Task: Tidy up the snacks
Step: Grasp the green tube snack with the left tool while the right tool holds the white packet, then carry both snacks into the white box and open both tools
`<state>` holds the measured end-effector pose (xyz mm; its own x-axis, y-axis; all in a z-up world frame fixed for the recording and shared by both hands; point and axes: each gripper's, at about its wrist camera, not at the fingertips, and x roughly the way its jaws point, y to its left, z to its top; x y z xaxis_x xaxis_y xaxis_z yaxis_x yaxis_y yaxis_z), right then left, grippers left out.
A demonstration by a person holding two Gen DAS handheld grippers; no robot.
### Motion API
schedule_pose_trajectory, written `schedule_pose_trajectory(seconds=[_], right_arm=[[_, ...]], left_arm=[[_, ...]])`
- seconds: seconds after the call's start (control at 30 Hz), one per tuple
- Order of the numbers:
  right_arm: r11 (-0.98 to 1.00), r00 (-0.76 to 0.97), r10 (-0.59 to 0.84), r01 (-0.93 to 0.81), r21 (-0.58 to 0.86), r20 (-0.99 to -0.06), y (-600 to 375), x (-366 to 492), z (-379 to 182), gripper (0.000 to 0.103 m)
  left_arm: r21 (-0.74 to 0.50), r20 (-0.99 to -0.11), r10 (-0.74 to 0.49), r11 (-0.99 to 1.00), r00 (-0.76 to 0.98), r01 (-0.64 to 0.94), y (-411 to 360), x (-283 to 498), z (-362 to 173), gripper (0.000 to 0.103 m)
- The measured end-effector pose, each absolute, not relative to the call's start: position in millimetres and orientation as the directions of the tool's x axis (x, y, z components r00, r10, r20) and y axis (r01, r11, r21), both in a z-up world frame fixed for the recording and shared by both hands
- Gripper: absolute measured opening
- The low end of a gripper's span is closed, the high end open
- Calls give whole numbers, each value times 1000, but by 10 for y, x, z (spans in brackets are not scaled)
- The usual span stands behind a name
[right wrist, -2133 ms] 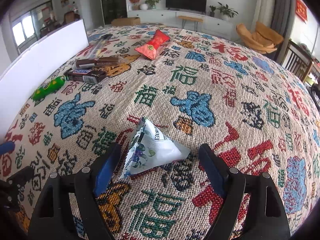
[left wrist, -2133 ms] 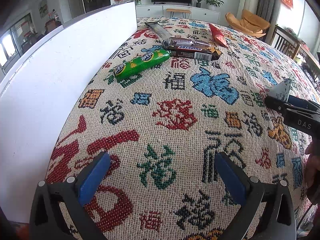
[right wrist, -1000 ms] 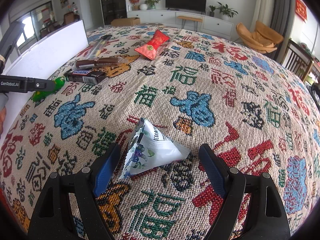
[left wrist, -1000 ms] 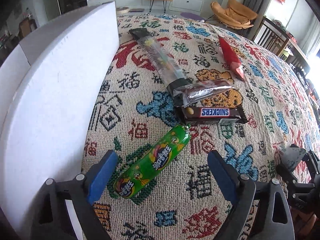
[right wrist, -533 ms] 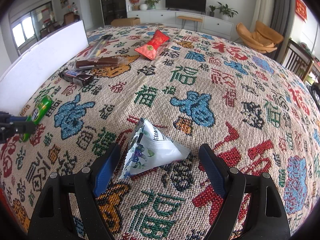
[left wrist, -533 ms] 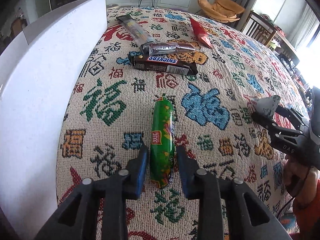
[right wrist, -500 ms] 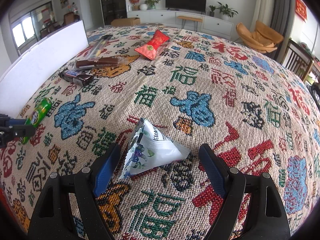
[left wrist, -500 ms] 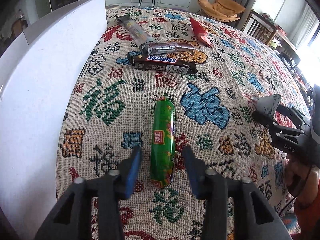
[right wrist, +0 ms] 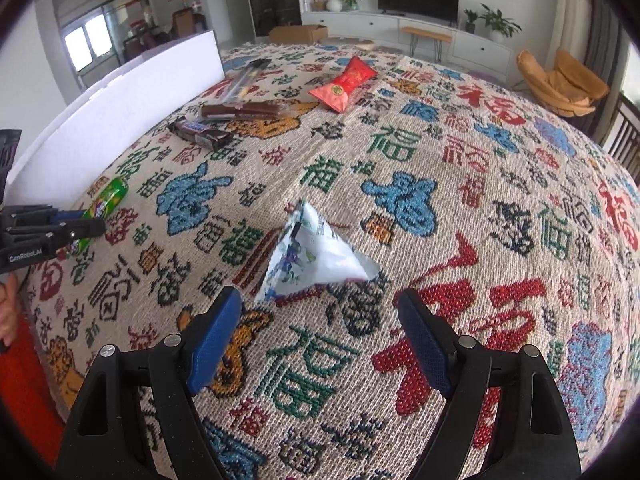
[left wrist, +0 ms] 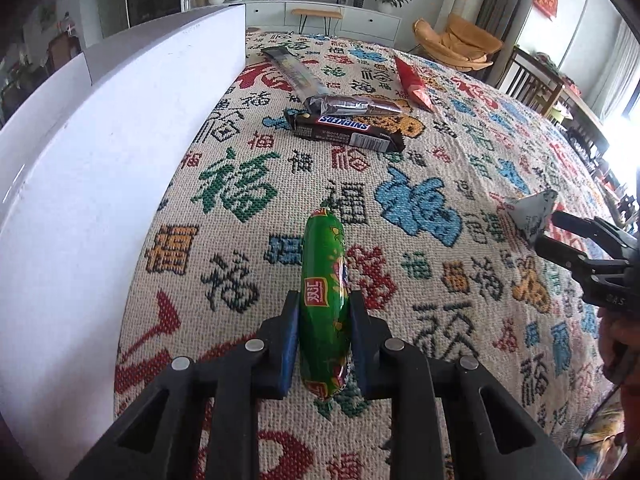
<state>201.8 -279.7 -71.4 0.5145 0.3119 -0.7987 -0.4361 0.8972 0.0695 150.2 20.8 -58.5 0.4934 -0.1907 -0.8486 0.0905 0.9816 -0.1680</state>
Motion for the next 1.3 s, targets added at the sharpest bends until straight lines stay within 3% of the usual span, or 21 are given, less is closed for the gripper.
schedule_pose_trajectory(seconds=[0.1, 0.17, 0.37, 0.57, 0.77, 0.97, 1.0, 1.03, 1.07, 1.1, 1.13, 1.23, 1.3], right_arm=[[890, 554, 337, -451, 65, -761, -2738, 2083, -644, 80], [885, 513, 330, -460, 71, -793, -2717, 2151, -714, 35], [894, 500, 354, -429, 129, -790, -2781, 2055, -637, 35], [819, 516, 527, -521, 241, -675, -2356, 1941, 89, 35], [616, 376, 749, -698, 365, -545, -1262, 1859, 839, 35], [415, 135, 839, -786, 459, -528, -76, 1541, 887, 36], [401, 105, 835, -787, 468, -540, 91, 1501, 830, 39], [401, 82, 824, -783, 475, -561, 216, 1472, 753, 45], [416, 67, 805, -773, 480, -590, 322, 1468, 666, 49], [437, 56, 787, -754, 490, -614, 394, 1481, 583, 59], [453, 50, 781, -732, 509, -622, 401, 1508, 519, 62], [475, 74, 795, -693, 543, -602, 176, 1589, 455, 65], [528, 157, 773, -697, 486, -615, -69, 1646, 443, 68]], left_arm=[[-218, -827, -229, 972, 514, 83, 258, 1355, -444, 23], [-248, -805, -248, 966, 538, 74, 323, 1232, -319, 23], [-366, -729, -304, 930, 614, 26, 627, 932, 73, 23], [-450, -653, -303, 892, 694, -34, 1194, 774, 555, 23], [-397, -683, -117, 888, 721, -231, 2136, 739, 750, 23], [-256, -767, 73, 876, 637, -408, 2729, 696, 506, 24], [-243, -776, 96, 867, 624, -434, 2783, 679, 454, 29], [-242, -783, 102, 859, 614, -451, 2830, 655, 396, 46], [-246, -787, 107, 849, 607, -468, 2869, 628, 349, 75], [-252, -782, 118, 839, 612, -483, 2890, 592, 322, 85], [-257, -770, 130, 833, 625, -490, 2899, 538, 312, 92], [-276, -753, 119, 835, 647, -475, 2806, 470, 293, 92], [-301, -741, 90, 842, 666, -448, 2650, 466, 303, 92]])
